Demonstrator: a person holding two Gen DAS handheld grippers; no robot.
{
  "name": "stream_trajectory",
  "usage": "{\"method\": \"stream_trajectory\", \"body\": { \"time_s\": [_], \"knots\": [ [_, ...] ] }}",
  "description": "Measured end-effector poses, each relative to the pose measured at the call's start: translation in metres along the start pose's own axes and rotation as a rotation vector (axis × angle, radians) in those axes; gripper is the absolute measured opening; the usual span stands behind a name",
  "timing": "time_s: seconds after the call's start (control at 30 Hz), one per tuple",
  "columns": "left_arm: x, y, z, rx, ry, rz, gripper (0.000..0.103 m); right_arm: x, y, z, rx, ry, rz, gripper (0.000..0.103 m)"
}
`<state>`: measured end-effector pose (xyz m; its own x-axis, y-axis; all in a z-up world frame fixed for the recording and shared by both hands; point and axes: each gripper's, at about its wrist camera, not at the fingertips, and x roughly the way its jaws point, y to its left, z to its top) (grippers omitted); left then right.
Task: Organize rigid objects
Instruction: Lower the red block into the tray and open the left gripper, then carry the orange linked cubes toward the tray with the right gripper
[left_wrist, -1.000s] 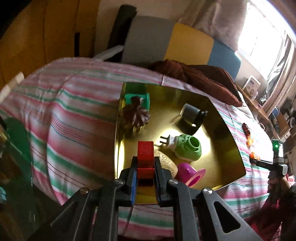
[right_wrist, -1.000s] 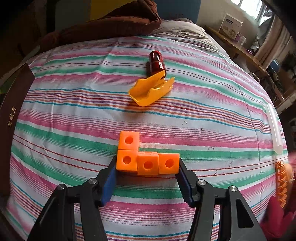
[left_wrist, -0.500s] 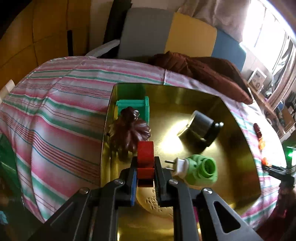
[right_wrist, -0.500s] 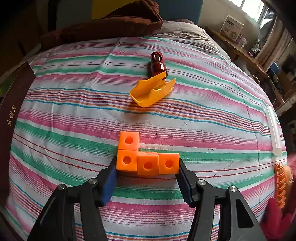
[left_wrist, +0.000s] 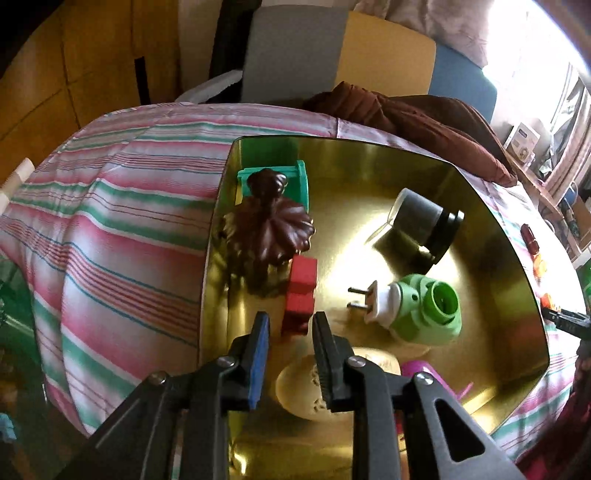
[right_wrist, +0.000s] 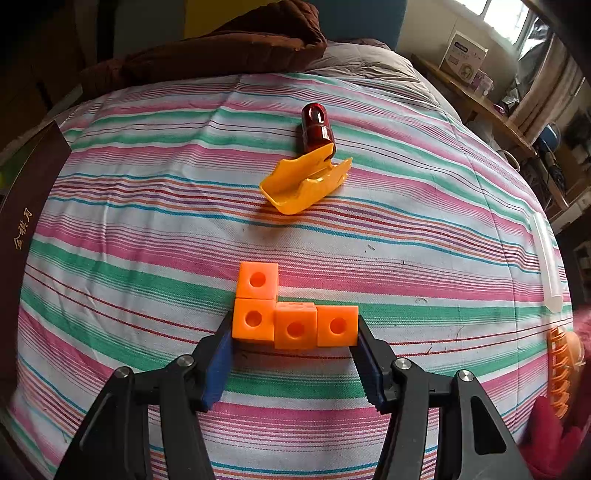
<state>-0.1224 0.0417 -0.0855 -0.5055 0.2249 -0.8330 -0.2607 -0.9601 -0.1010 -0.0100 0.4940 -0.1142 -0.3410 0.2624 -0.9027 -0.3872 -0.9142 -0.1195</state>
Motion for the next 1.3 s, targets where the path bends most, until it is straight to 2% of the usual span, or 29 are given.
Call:
{"method": "stream_trajectory", "body": {
  "time_s": [0.27, 0.43, 0.53, 0.67, 0.93, 1.3],
  "knots": [
    [-0.046, 0.003, -0.006, -0.015, -0.083, 0.005, 0.027, 0.0, 0.003, 0.001, -0.018, -0.011, -0.019, 0.059],
    [-0.084, 0.001, -0.007, 0.02, -0.174, 0.051, 0.027, -0.002, 0.008, 0.001, -0.05, -0.031, -0.049, 0.059],
    [-0.097, 0.001, -0.008, 0.03, -0.201, 0.054, 0.028, -0.001, 0.006, 0.002, -0.04, -0.03, -0.043, 0.059],
    [-0.11, 0.002, -0.011, 0.031, -0.223, 0.053, 0.028, -0.002, 0.01, 0.001, -0.046, -0.041, -0.055, 0.059],
    [-0.116, -0.001, -0.019, 0.046, -0.216, 0.048, 0.028, -0.002, 0.01, 0.0, -0.034, -0.038, -0.052, 0.059],
    [-0.119, -0.023, -0.022, 0.085, -0.214, 0.028, 0.028, -0.001, 0.011, 0.002, -0.051, -0.043, -0.065, 0.059]
  ]
}}
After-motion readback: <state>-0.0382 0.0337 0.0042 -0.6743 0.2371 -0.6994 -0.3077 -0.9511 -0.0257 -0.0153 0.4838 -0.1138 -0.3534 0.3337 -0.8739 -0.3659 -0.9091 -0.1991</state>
